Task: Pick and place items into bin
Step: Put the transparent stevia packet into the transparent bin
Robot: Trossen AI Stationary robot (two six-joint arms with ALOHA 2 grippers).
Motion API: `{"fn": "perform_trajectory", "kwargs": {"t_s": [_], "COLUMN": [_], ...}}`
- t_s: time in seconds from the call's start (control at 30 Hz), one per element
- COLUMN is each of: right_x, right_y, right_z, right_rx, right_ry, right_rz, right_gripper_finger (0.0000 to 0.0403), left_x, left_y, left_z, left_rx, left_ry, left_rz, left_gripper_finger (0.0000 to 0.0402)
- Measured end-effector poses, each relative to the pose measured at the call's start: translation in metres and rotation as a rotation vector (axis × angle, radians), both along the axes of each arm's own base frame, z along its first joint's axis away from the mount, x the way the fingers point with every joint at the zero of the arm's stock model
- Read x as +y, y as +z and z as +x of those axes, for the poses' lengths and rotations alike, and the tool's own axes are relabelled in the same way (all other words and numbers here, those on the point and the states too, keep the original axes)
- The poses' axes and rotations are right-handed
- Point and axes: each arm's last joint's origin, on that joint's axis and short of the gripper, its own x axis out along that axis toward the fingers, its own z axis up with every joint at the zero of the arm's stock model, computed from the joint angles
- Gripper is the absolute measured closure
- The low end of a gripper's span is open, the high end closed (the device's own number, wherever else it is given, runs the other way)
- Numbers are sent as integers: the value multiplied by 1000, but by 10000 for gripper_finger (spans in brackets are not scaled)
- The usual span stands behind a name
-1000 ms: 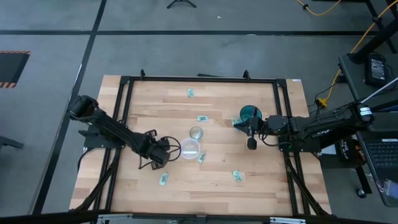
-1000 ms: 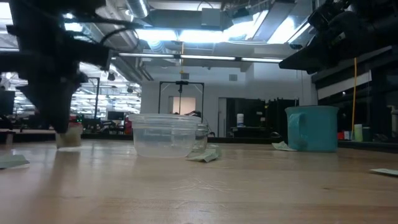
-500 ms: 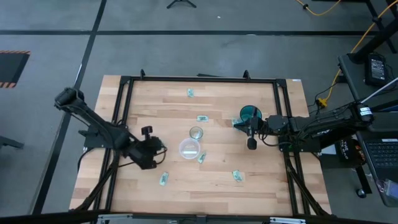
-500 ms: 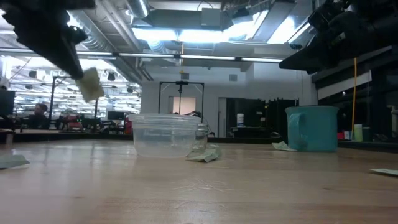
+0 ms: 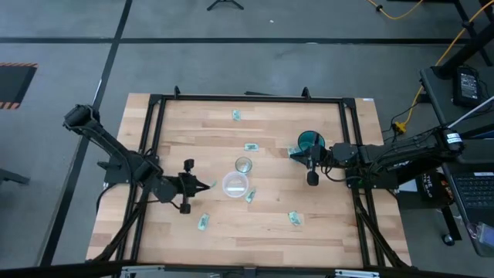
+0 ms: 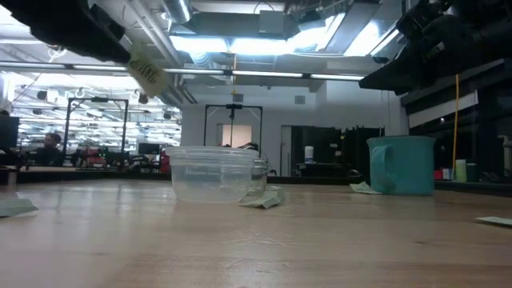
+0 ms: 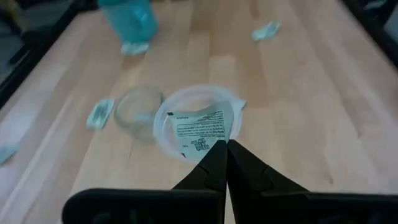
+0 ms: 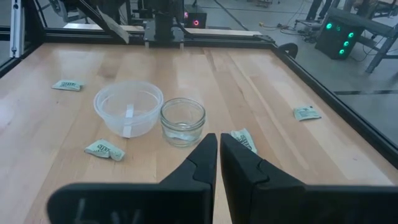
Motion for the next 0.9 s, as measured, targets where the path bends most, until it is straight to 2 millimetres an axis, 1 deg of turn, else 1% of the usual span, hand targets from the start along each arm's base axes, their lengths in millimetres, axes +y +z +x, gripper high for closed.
{"fn": "perform_trajectory", "kwargs": {"t_s": [0.1, 0.2, 0.37, 0.47, 0.57, 0.73, 0.9], "right_x": [0, 0, 0, 0, 0, 0, 0], "right_y": [0, 0, 0, 0, 0, 0, 1], "right_z": [0, 0, 0, 0, 0, 0, 0], "right_rx": [0, 0, 0, 0, -1, -4, -8], "right_ry": [1, 10, 10, 11, 10, 11, 10], "right_rz": [-1, 1, 5, 1, 3, 2, 3], "right_gripper_finger": [377, 377, 377, 377, 377, 377, 377], "left_x": [5, 8, 10, 12, 16, 23, 29], "left_y": [-3, -1, 2, 4, 6, 6, 0], "left_z": [1, 3, 6, 8, 12, 23, 39], "left_rx": [-29, -36, -62, -79, -96, -122, -101], "left_ry": [-44, -75, -140, -138, -131, -140, -174], "left_rz": [-13, -21, 44, 65, 49, -7, -48], "left_gripper_finger": [400, 400, 400, 400, 400, 400, 400]}}
